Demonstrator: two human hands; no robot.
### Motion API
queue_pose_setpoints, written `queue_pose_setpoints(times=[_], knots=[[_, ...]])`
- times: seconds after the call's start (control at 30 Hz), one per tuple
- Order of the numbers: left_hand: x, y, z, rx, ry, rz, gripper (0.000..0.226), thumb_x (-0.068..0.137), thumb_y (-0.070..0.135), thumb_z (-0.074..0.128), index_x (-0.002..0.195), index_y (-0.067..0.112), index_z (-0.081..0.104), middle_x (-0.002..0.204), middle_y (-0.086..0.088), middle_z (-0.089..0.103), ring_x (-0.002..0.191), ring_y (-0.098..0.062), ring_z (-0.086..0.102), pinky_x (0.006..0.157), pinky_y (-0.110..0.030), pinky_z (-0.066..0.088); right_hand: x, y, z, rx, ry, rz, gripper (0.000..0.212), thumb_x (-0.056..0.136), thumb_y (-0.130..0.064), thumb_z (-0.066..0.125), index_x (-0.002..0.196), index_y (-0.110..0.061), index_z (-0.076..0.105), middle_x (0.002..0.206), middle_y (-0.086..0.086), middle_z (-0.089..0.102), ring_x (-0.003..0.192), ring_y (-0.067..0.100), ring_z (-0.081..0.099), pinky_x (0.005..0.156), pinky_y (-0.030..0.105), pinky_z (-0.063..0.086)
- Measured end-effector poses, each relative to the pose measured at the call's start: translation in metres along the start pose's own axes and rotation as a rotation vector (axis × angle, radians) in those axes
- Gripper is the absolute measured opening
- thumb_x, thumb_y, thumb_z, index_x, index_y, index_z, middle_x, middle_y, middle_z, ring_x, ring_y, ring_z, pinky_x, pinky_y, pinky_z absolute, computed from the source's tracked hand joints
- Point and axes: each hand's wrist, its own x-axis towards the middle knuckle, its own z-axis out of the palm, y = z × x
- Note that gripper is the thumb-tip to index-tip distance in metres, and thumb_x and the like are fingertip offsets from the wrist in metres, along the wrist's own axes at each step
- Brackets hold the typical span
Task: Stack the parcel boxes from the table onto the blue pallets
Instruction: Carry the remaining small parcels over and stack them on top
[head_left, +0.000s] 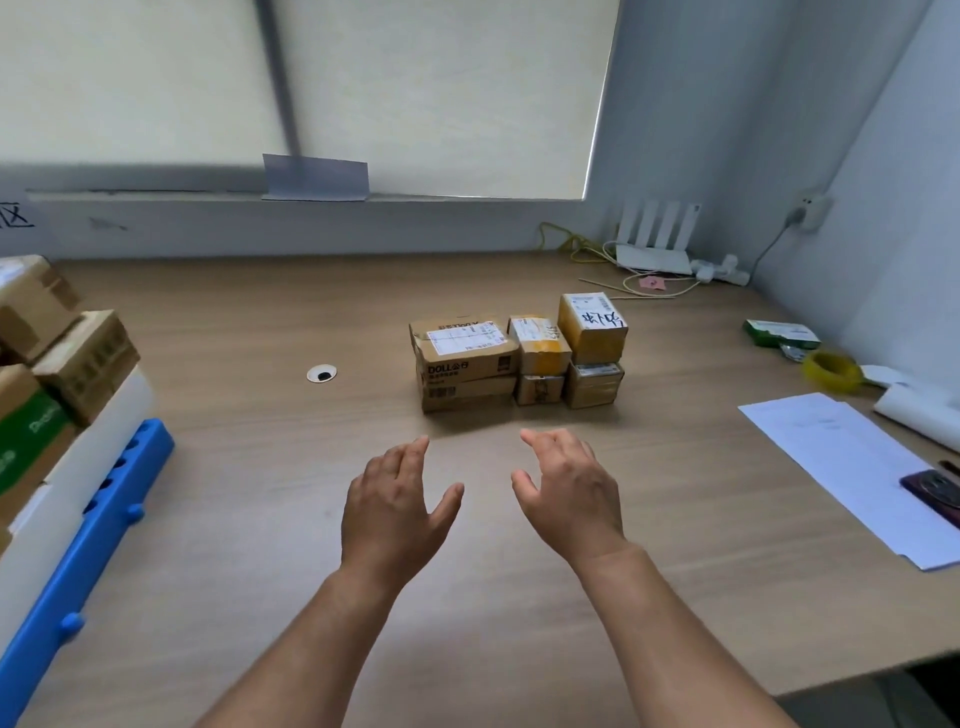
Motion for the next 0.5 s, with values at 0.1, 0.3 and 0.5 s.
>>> queue_pose_setpoints(times=[0.1, 0.3, 0.5], knots=[[0.035, 0.002, 0.013, -0.039, -0.028, -0.041, 0.068, 0.083, 0.056, 0.048, 0.133, 0.011, 0.052, 0.126, -0.009, 0.06, 0.115, -0.028, 0.055, 0.092, -0.04, 0.044, 0.036, 0.012, 0.009, -0.007, -0.028, 0.016, 0.048, 0.095, -0.032, 0.046, 0.143, -0.024, 0.042, 0.133, -0.002, 0.051, 0.12, 0.013, 0.047, 0.087, 0.024, 0.045], [0.106, -0.014, 0.037, -0.09, -0.091, -0.101, 0.068, 0.09, 0.05, 0.052, 0.146, 0.018, 0.031, 0.143, -0.001, 0.043, 0.132, -0.019, 0.037, 0.103, -0.032, 0.033, 0.109, 0.029, 0.034, -0.004, -0.087, 0.064, 0.049, 0.096, -0.034, 0.047, 0.144, -0.025, 0.039, 0.135, -0.004, 0.047, 0.126, 0.011, 0.043, 0.09, 0.024, 0.045], [0.171, -0.035, 0.067, -0.127, -0.14, -0.18, 0.072, 0.091, 0.053, 0.048, 0.149, 0.019, 0.023, 0.148, 0.003, 0.035, 0.136, -0.014, 0.03, 0.107, -0.029, 0.028, 0.177, 0.043, 0.073, 0.031, -0.157, 0.115, 0.051, 0.096, -0.034, 0.049, 0.144, -0.023, 0.037, 0.136, -0.002, 0.047, 0.125, 0.014, 0.044, 0.093, 0.029, 0.046]])
